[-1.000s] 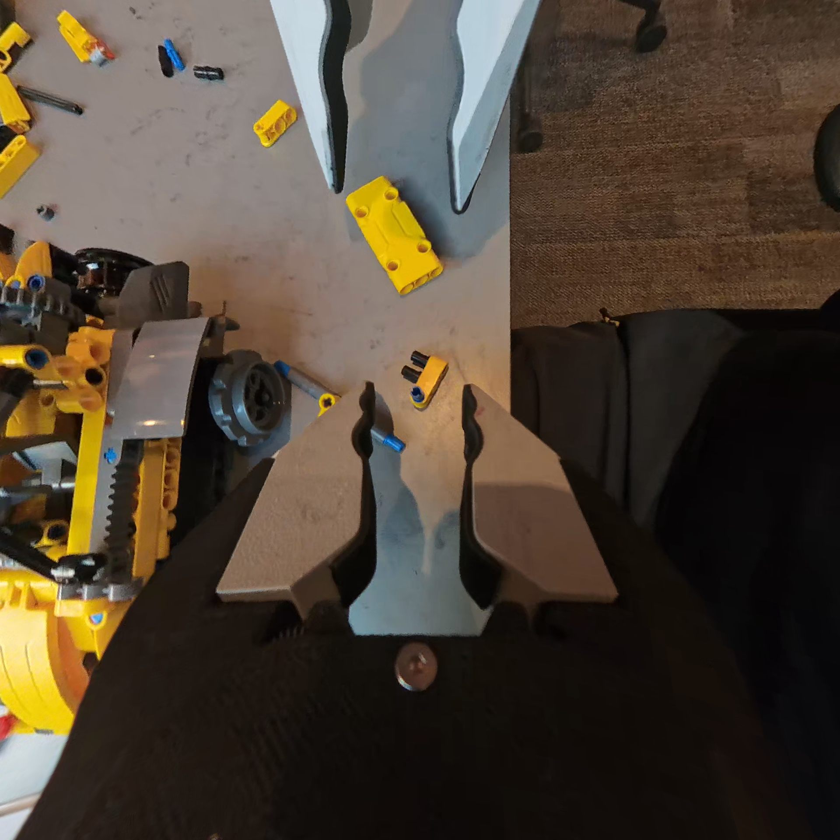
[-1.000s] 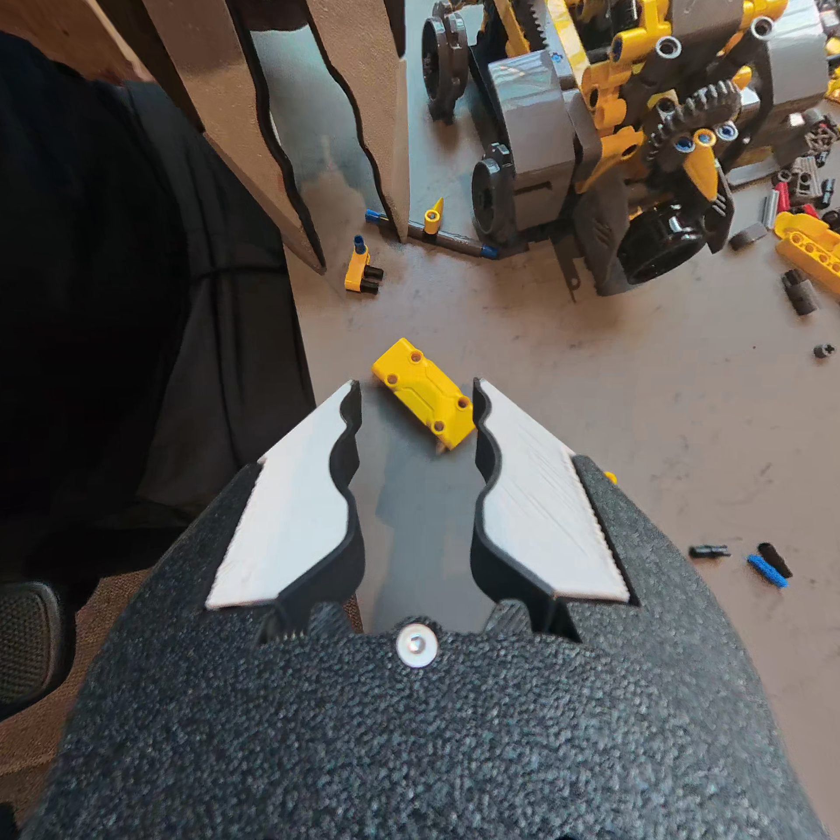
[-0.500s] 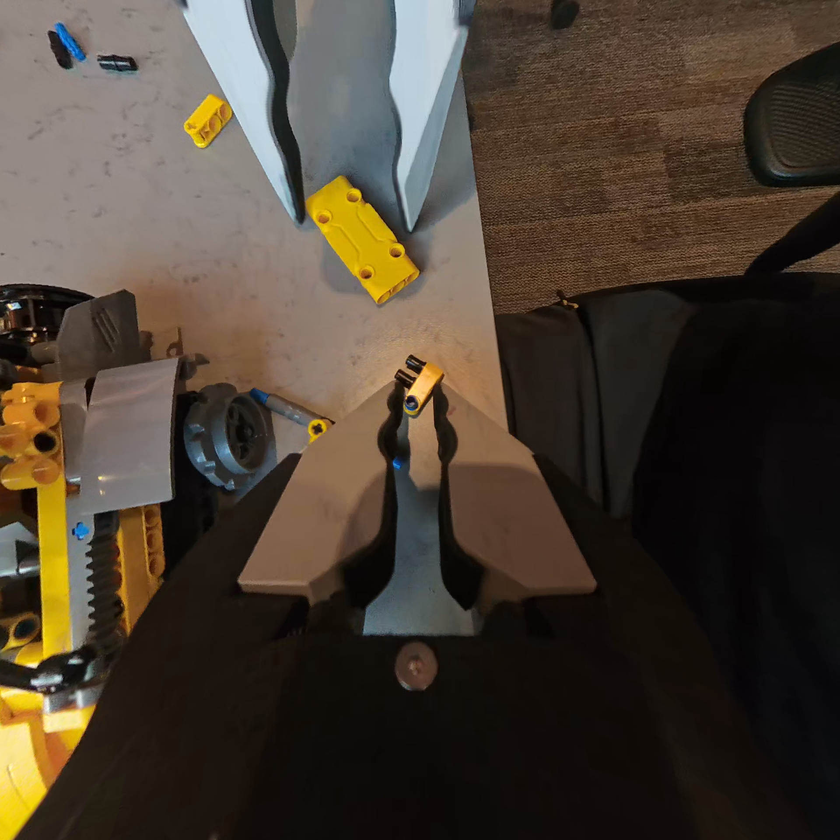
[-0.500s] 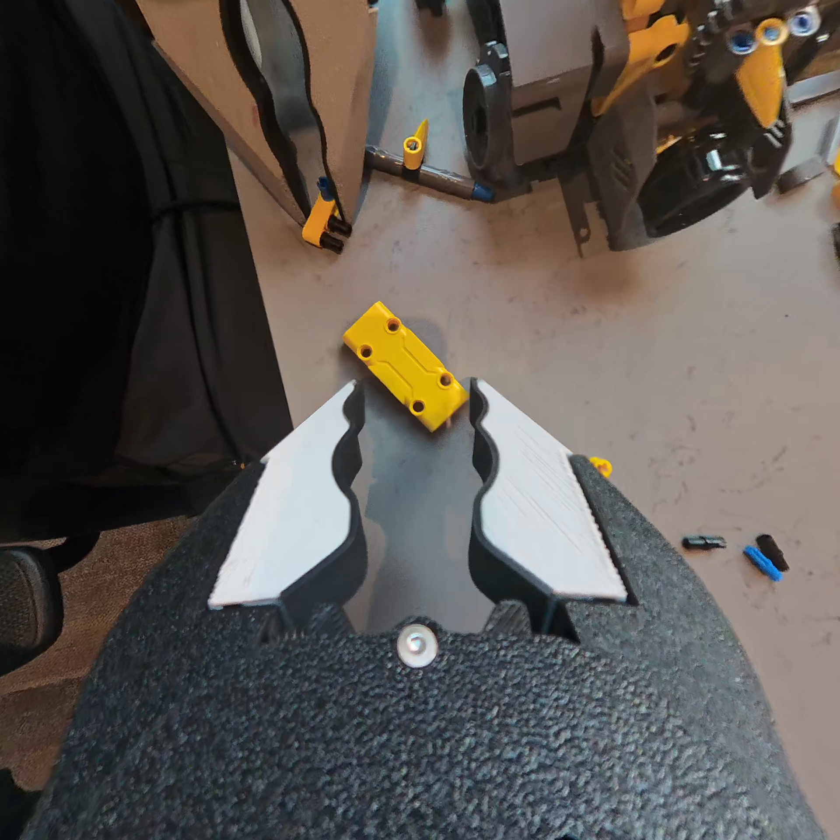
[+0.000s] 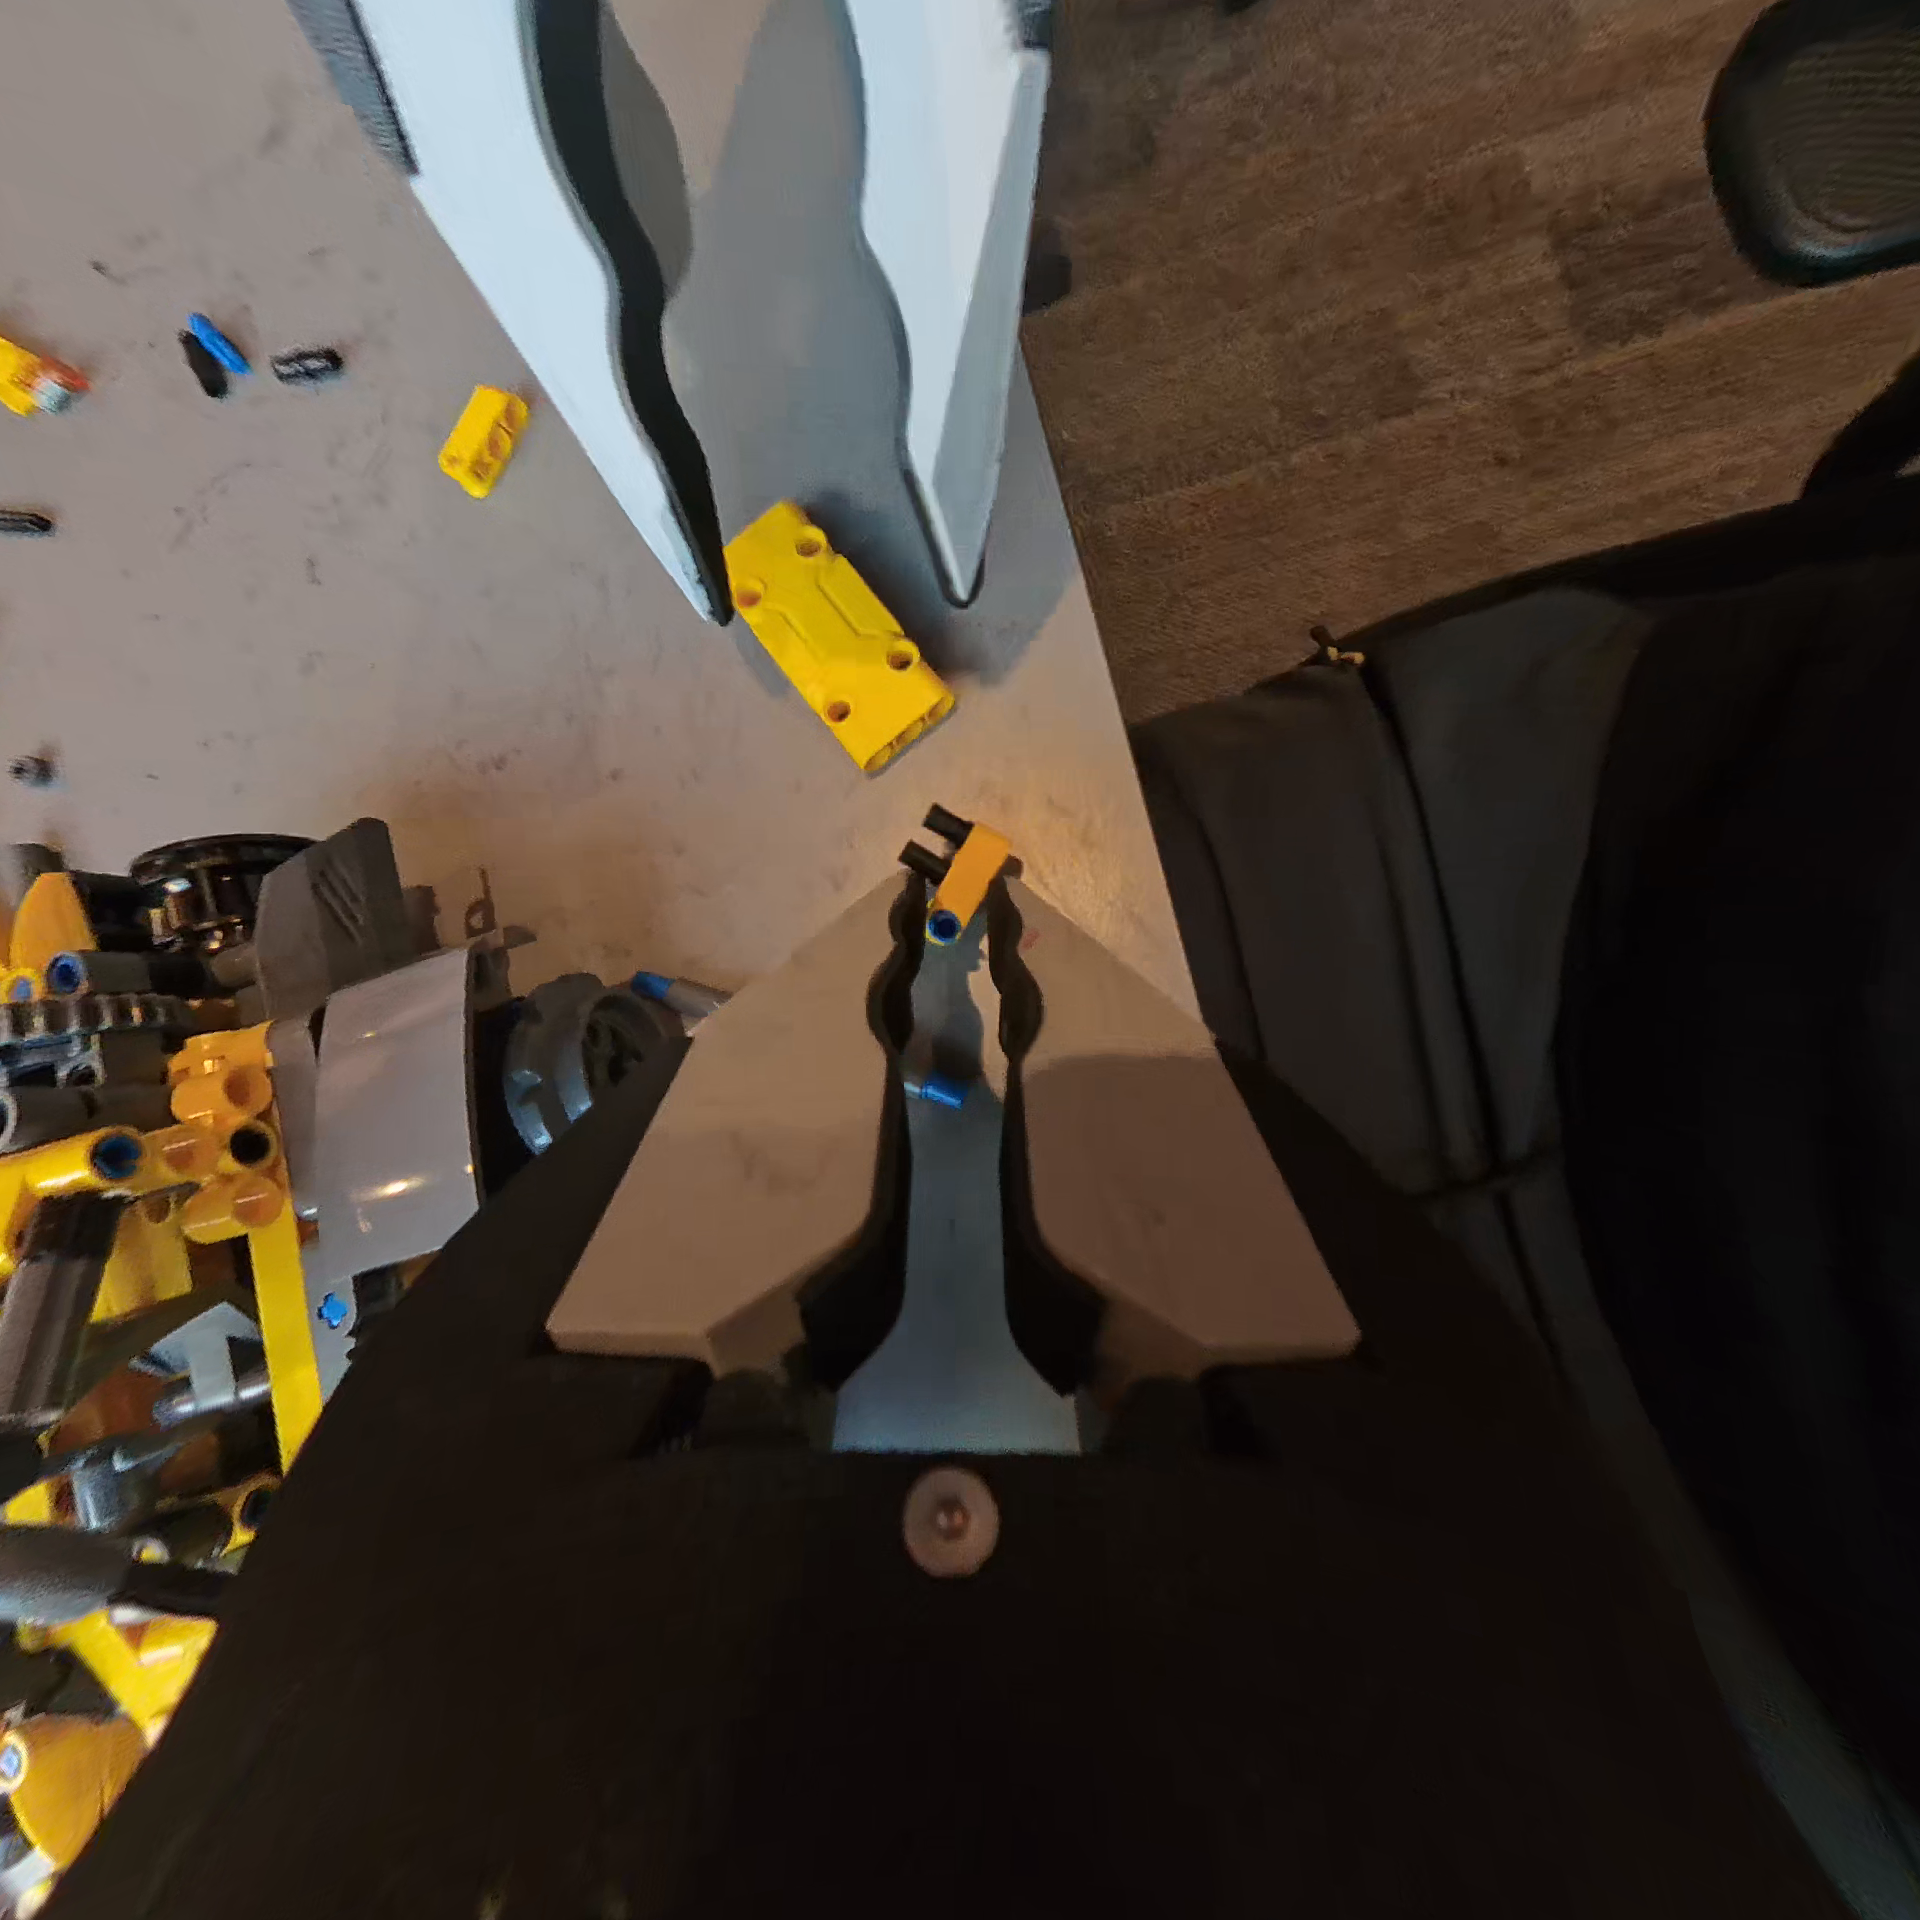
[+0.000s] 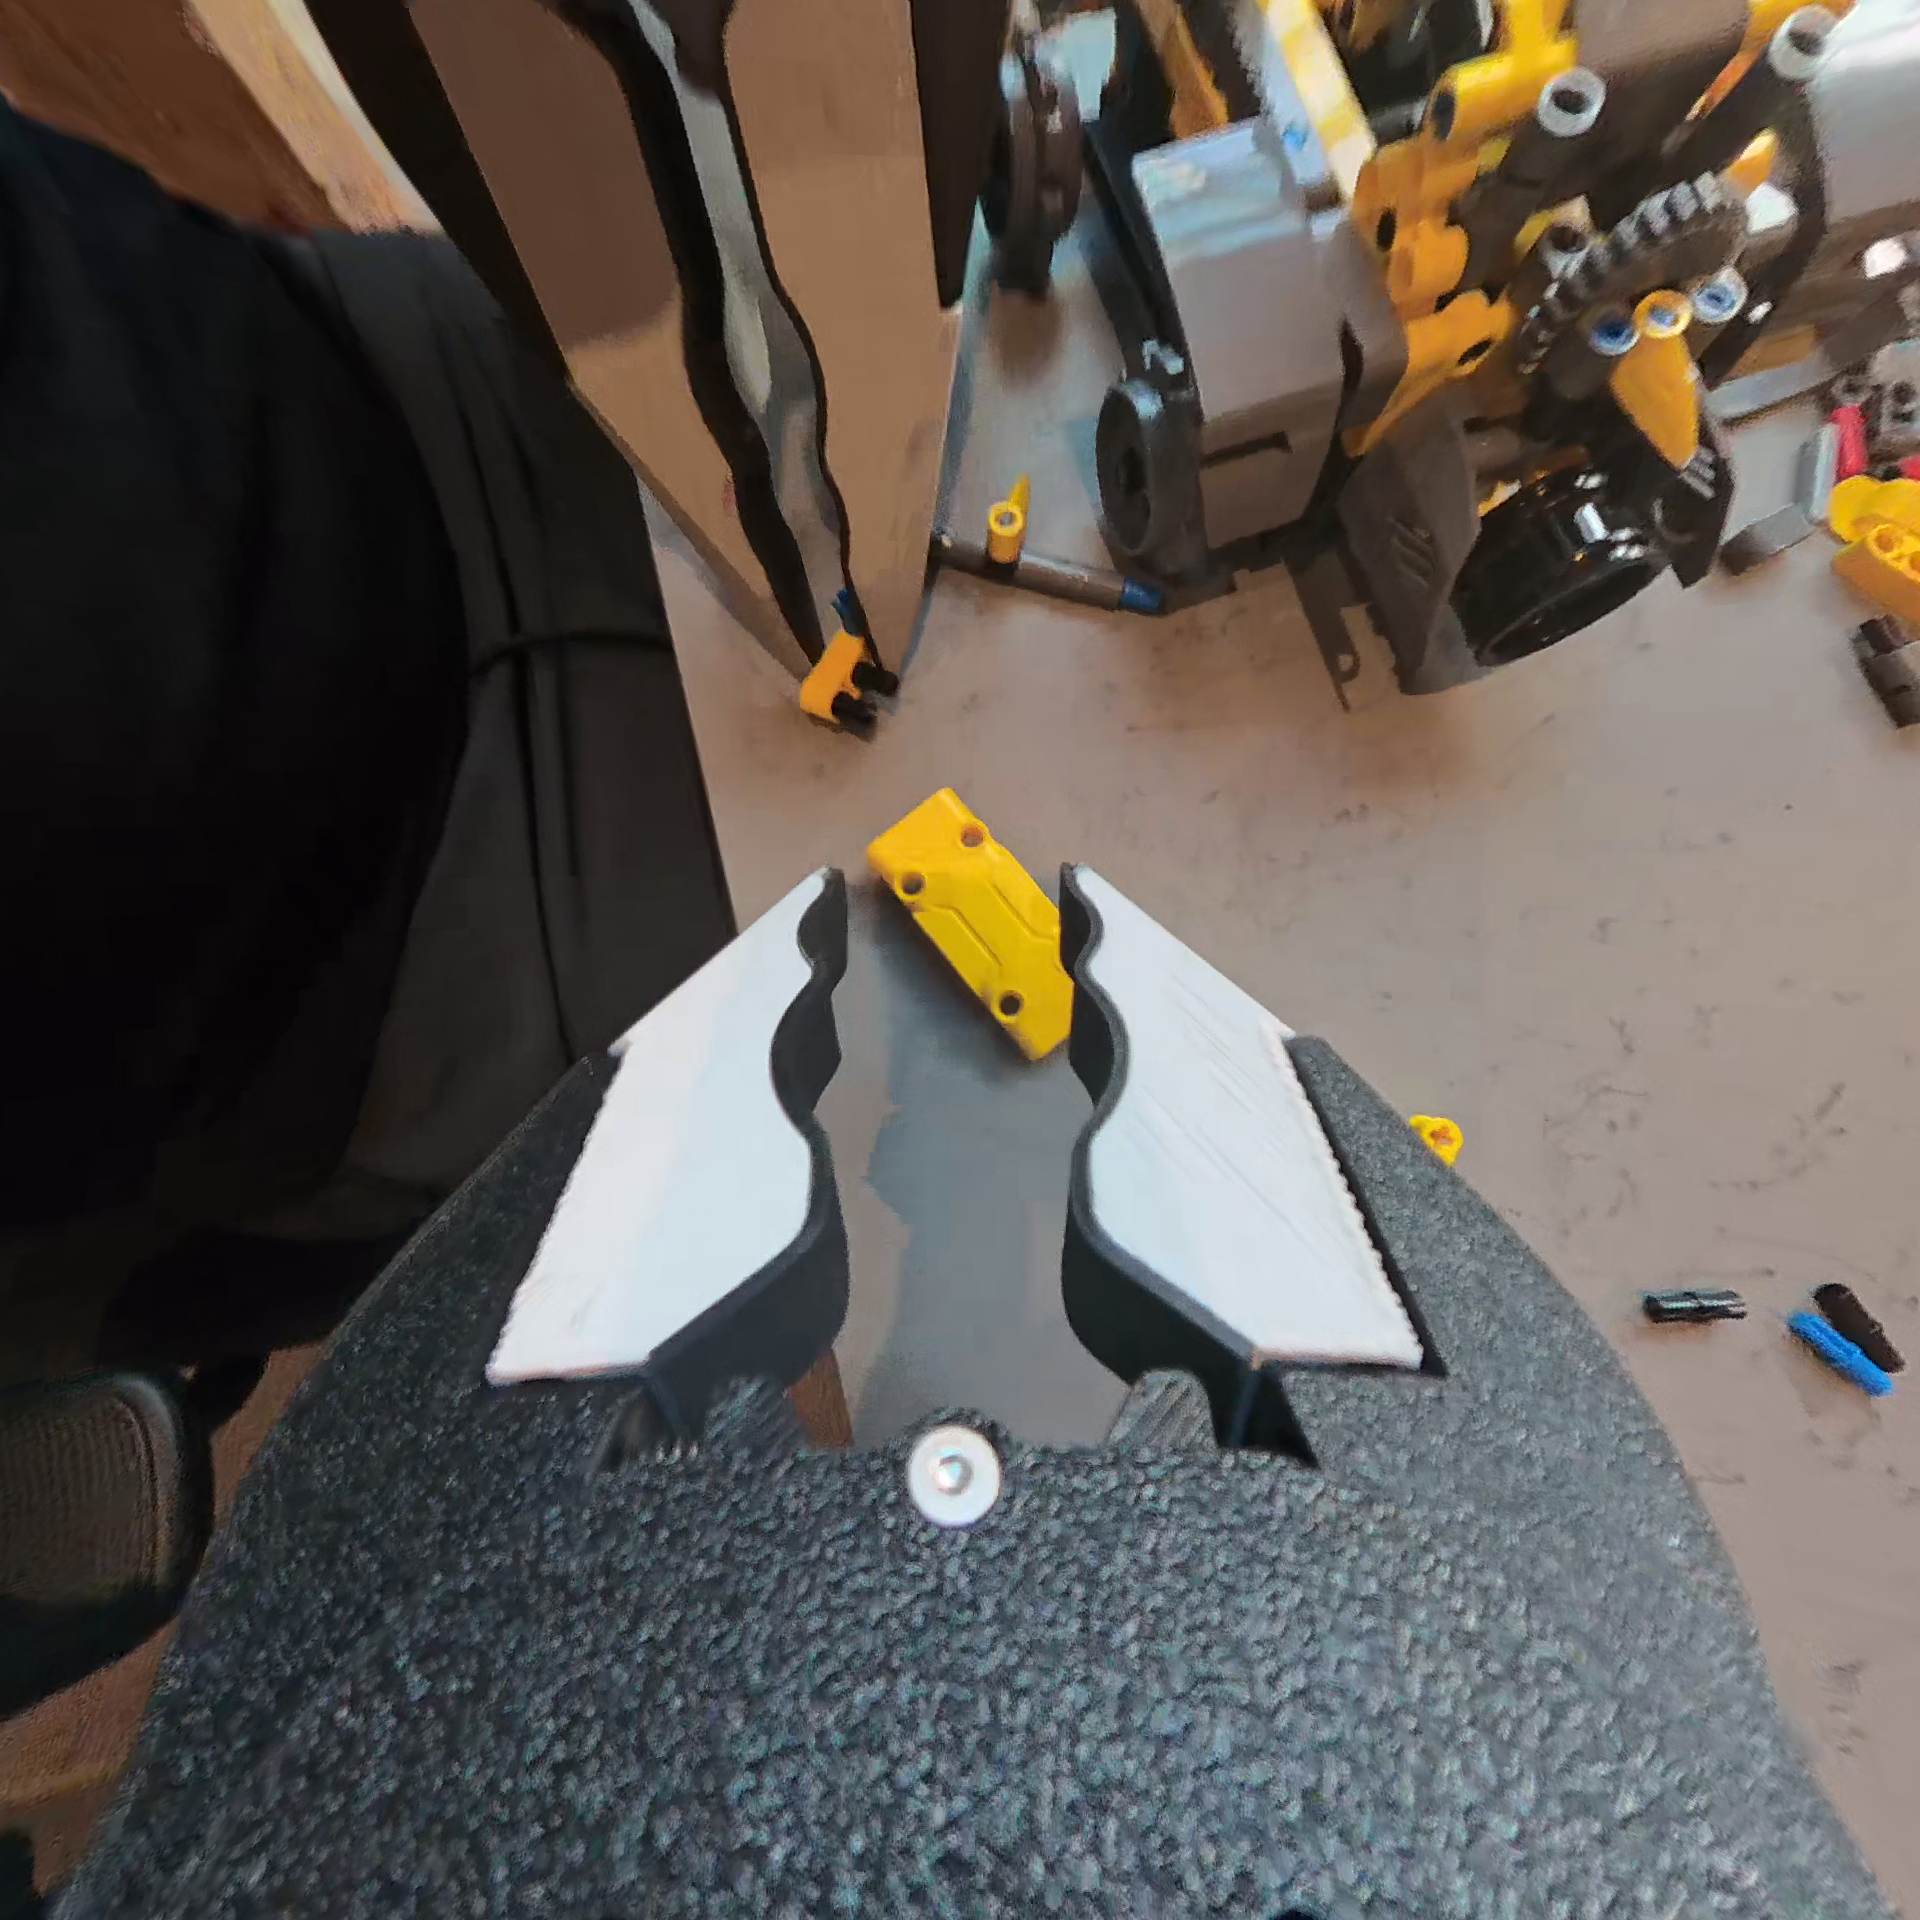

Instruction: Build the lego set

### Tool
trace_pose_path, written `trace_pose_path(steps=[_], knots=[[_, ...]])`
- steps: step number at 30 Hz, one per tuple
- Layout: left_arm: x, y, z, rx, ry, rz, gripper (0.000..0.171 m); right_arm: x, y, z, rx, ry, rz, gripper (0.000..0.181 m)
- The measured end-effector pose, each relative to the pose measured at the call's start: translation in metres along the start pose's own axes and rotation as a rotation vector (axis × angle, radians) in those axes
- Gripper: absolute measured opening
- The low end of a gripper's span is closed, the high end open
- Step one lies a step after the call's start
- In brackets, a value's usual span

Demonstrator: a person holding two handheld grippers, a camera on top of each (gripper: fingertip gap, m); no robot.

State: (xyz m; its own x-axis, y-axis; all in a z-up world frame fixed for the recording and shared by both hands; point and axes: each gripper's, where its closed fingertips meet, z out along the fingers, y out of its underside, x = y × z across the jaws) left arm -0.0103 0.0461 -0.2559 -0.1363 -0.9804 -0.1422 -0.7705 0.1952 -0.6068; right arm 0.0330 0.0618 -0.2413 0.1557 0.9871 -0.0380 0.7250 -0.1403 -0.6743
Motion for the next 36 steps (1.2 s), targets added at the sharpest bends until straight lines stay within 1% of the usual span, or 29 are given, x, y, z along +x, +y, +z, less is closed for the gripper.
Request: trace_pose_path(steps=[2, 4, 6, 9, 14, 17, 20, 22, 26, 29, 32, 36], knots=[[-0.001, -0.002, -0.002, 0.028, -0.029, -0.009, 0.008, -0.007, -0.007, -0.003, 0.077, 0.004, 0.002, 0.04], [0.001, 0.001, -0.002, 0.026, -0.026, -0.028, 0.008, -0.008, -0.007, -0.003, 0.11, 0.034, 0.009, 0.039], [0.005, 0.004, 0.001, 0.018, -0.01, -0.035, 0.008, -0.007, -0.002, -0.003, 0.116, 0.056, 0.021, 0.04], [0.007, 0.002, 0.003, 0.017, 0.021, -0.027, 0.009, -0.009, 0.005, -0.002, 0.113, 0.043, 0.045, 0.042], [0.002, 0.0, 0.006, 0.001, 0.055, -0.026, 0.009, -0.016, 0.001, -0.002, 0.125, 0.028, 0.039, 0.041], [-0.001, 0.001, 0.005, 0.0, 0.044, -0.035, 0.013, -0.012, 0.003, -0.003, 0.124, 0.057, 0.037, 0.041], [-0.004, 0.005, 0.001, -0.001, 0.003, -0.047, 0.024, -0.004, 0.005, -0.011, 0.157, 0.08, 0.071, 0.042], [-0.005, 0.006, -0.003, 0.009, -0.021, -0.057, 0.027, 0.0, 0.007, -0.016, 0.171, 0.085, 0.094, 0.044], [-0.007, 0.006, -0.013, 0.036, -0.049, -0.091, 0.029, 0.004, 0.018, -0.02, 0.136, 0.116, 0.095, 0.045], [-0.009, 0.006, -0.019, 0.053, -0.084, -0.113, 0.026, 0.007, 0.02, -0.02, 0.136, 0.125, 0.1, 0.045], [-0.007, 0.005, -0.016, 0.059, -0.079, -0.121, 0.025, 0.012, 0.023, -0.017, 0.12, 0.144, 0.1, 0.045], [-0.008, 0.009, -0.008, 0.015, -0.079, -0.116, 0.025, 0.013, 0.025, -0.008, 0.078, 0.138, 0.084, 0.047]])
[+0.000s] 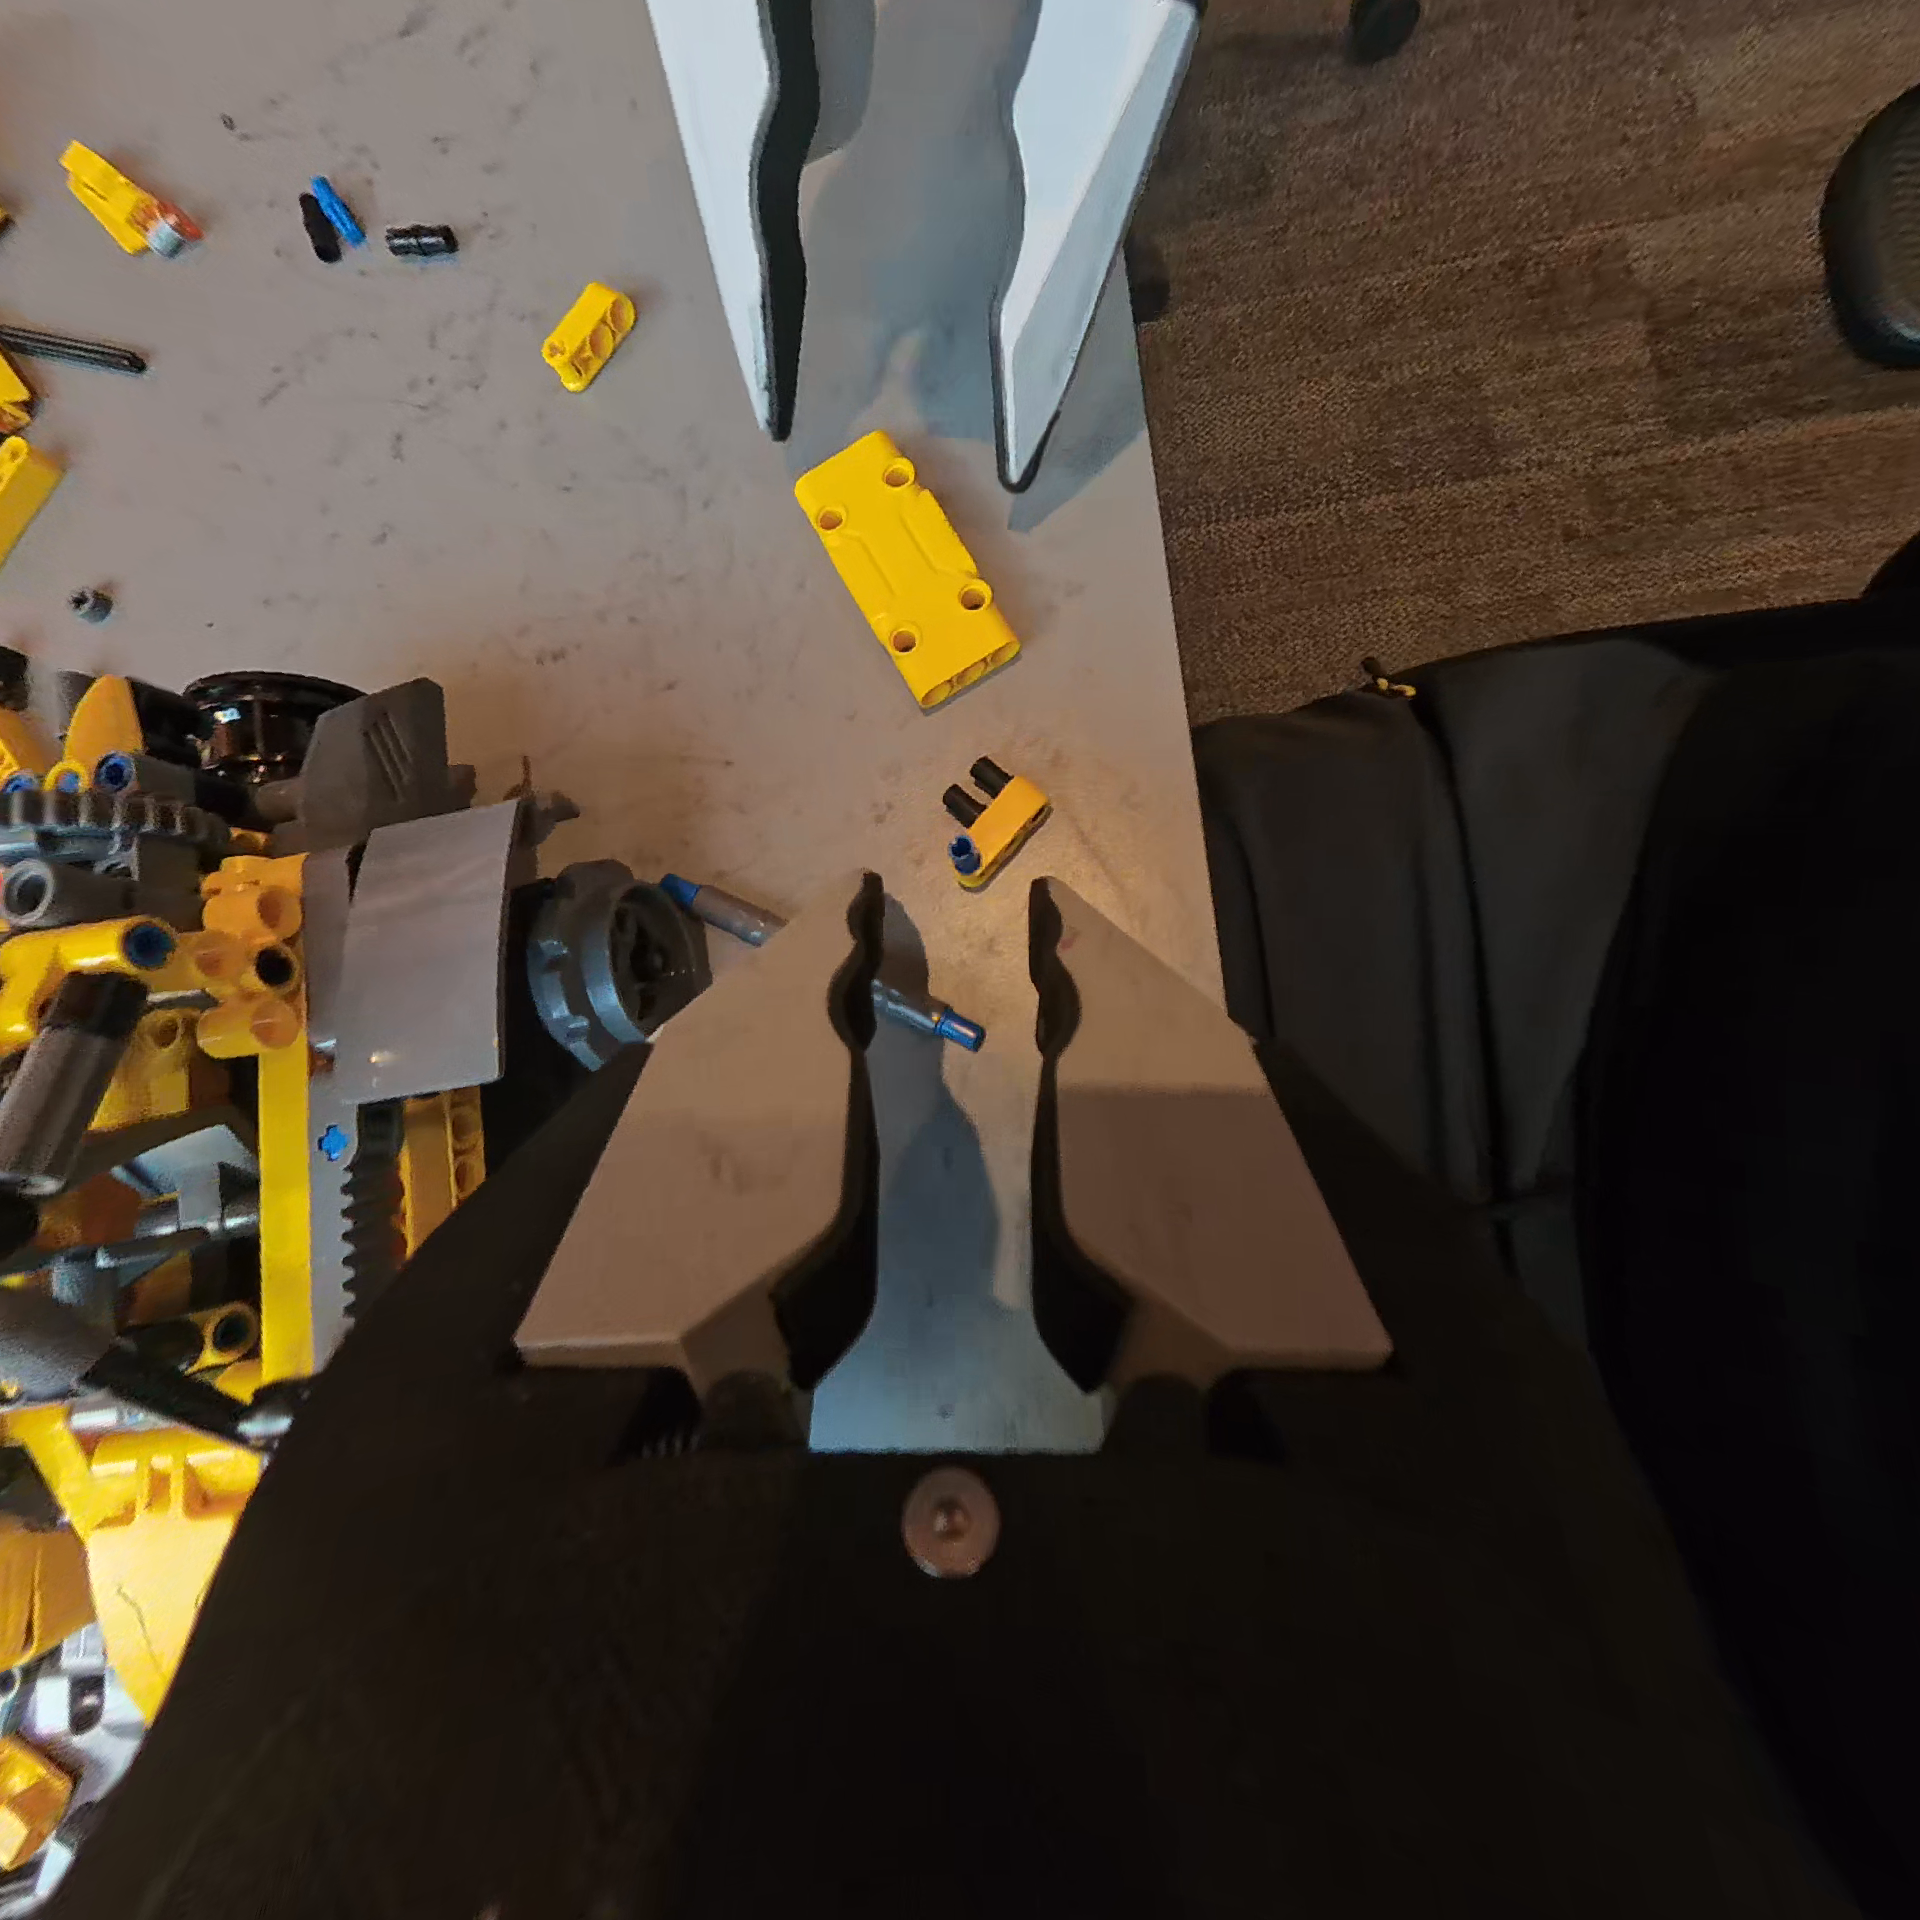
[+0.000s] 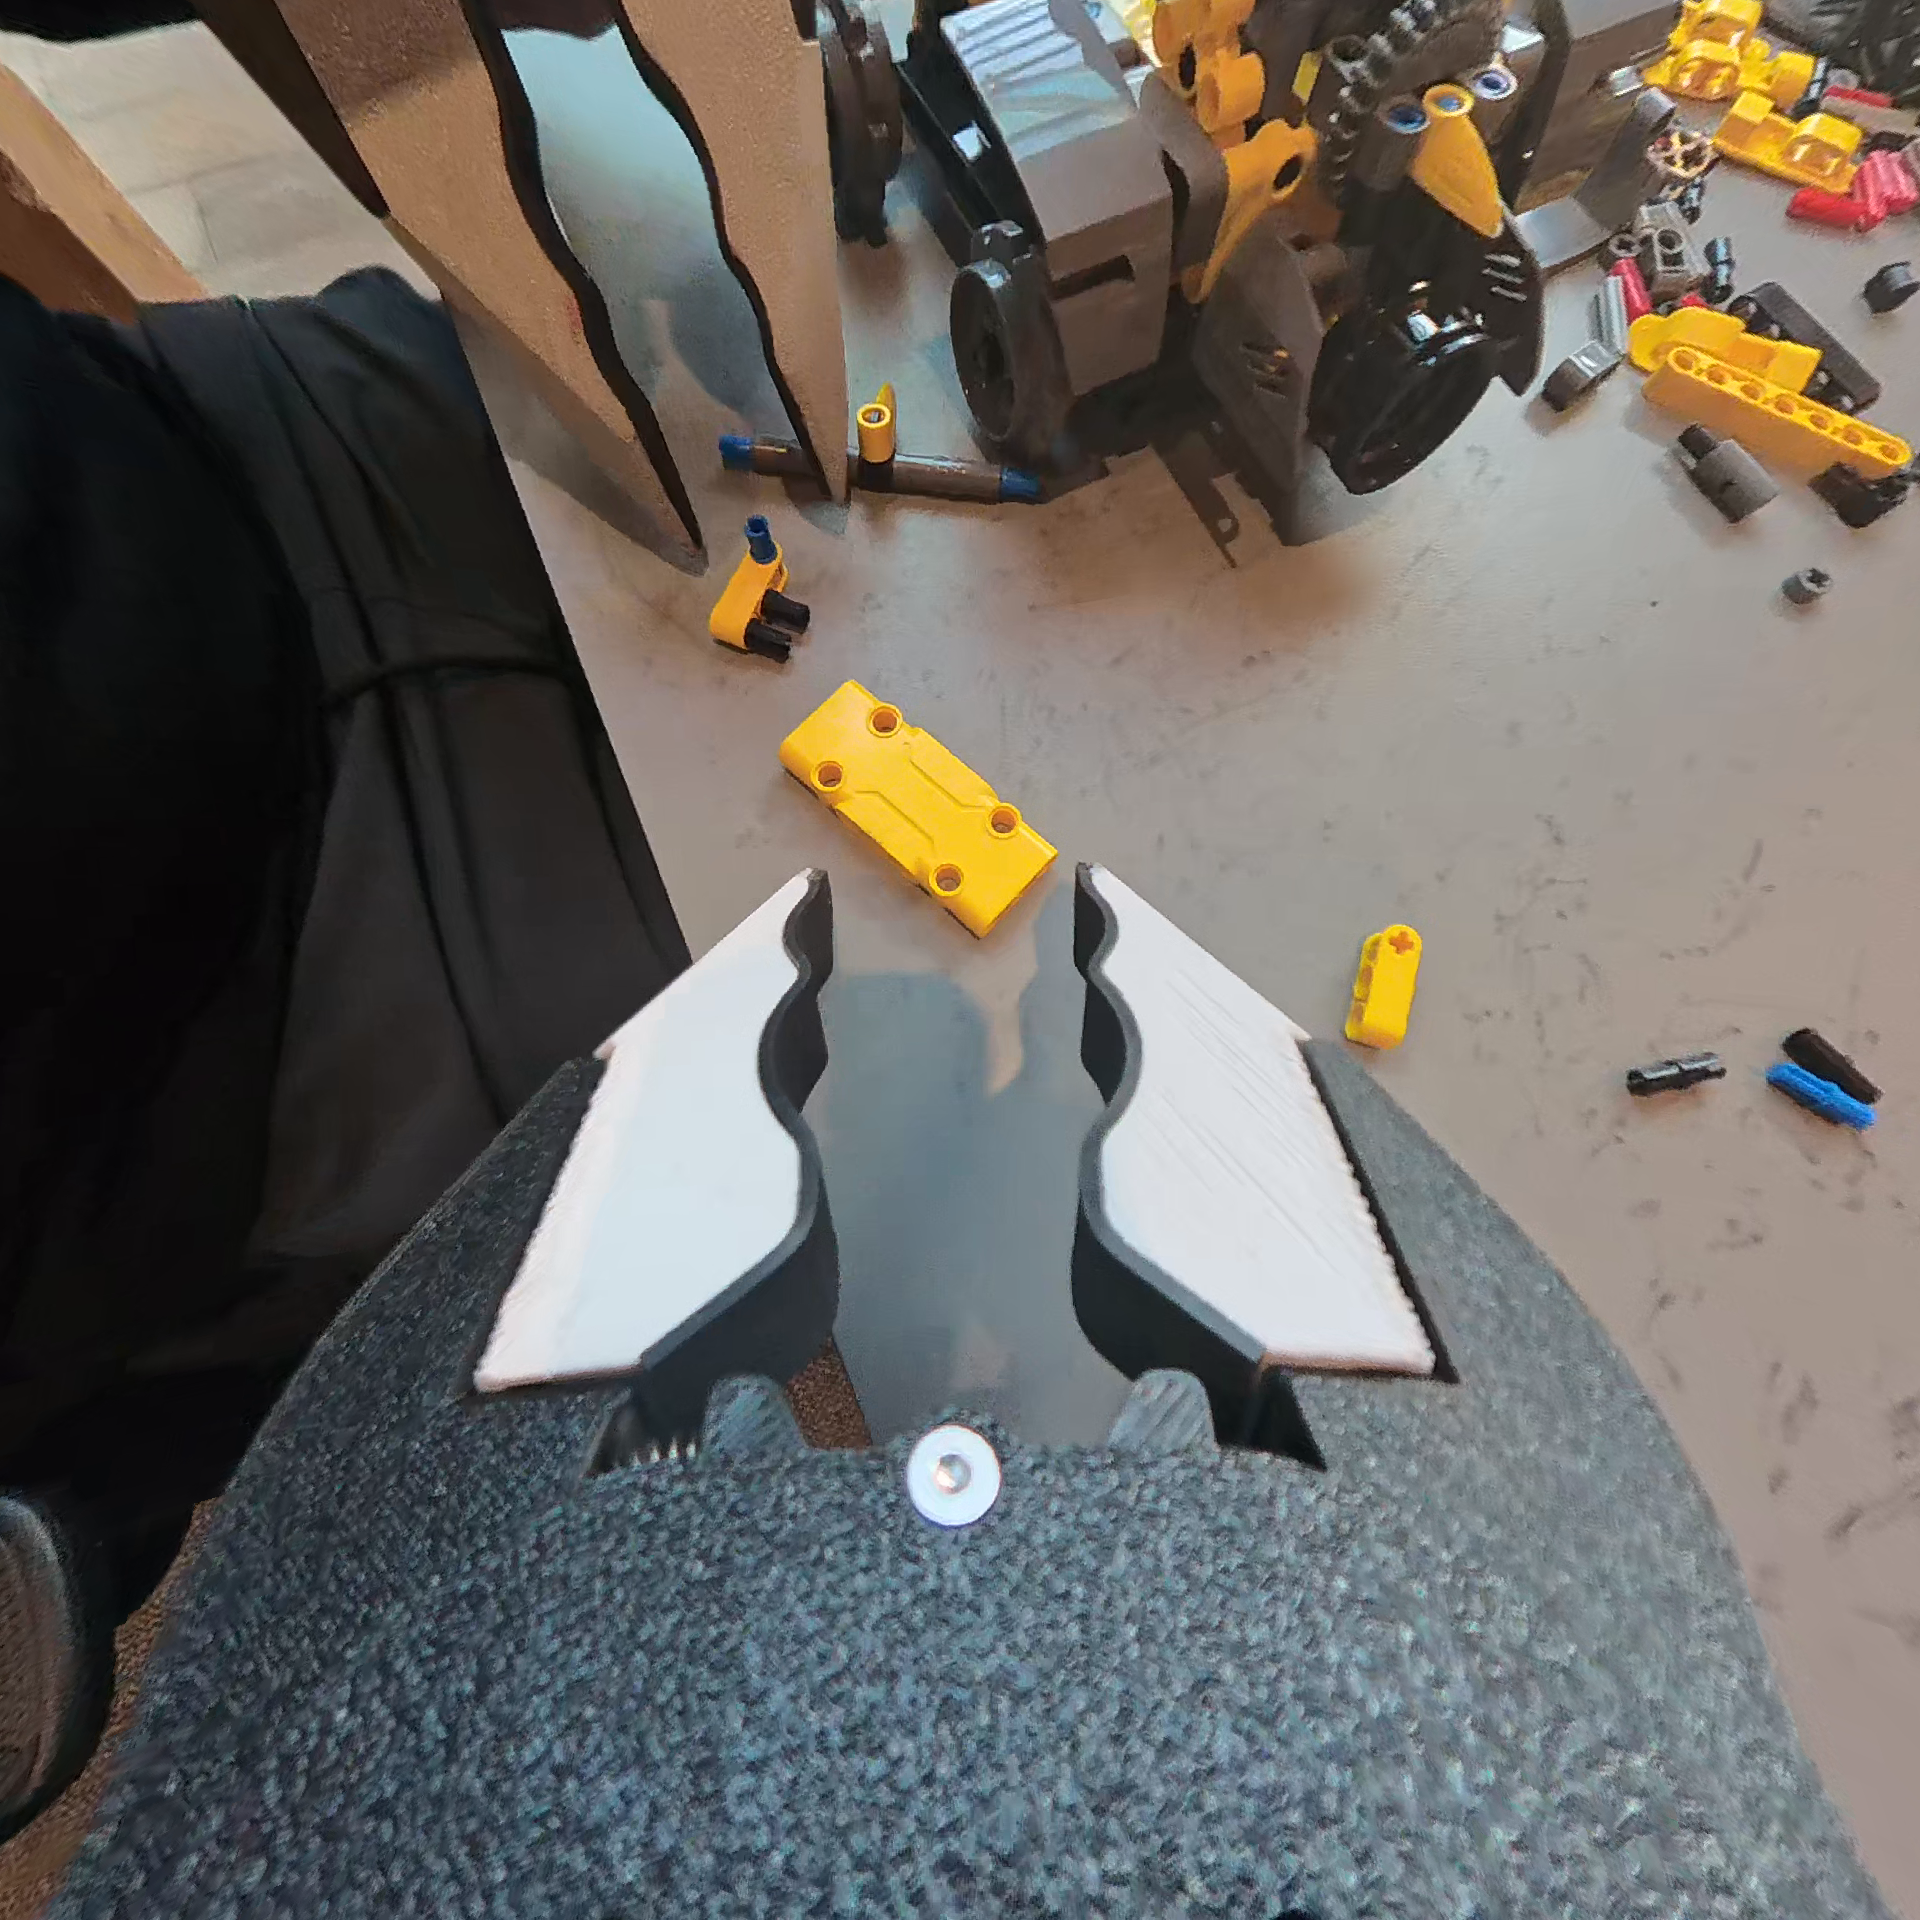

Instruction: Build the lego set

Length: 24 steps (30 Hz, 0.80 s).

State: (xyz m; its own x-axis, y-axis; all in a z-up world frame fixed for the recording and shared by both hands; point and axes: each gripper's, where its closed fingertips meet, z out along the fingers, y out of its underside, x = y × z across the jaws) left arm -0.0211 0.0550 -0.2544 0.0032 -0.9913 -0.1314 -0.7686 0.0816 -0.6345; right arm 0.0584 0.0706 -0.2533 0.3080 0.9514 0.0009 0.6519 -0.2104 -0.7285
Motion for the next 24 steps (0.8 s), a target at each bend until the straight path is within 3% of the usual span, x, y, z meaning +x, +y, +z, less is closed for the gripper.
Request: trace_pose_path(steps=[10, 19, 24], knots=[[-0.026, -0.004, 0.006, -0.055, -0.094, 0.069, 0.02, 0.004, -0.001, 0.013, -0.024, -0.017, 0.018, 0.049], [0.005, -0.003, 0.001, -0.021, 0.05, 0.019, 0.035, -0.002, -0.013, 0.012, -0.011, -0.05, -0.107, 0.049], [0.008, -0.007, 0.009, -0.044, 0.089, -0.068, 0.044, -0.005, -0.008, 0.018, -0.099, -0.147, -0.16, 0.048]])
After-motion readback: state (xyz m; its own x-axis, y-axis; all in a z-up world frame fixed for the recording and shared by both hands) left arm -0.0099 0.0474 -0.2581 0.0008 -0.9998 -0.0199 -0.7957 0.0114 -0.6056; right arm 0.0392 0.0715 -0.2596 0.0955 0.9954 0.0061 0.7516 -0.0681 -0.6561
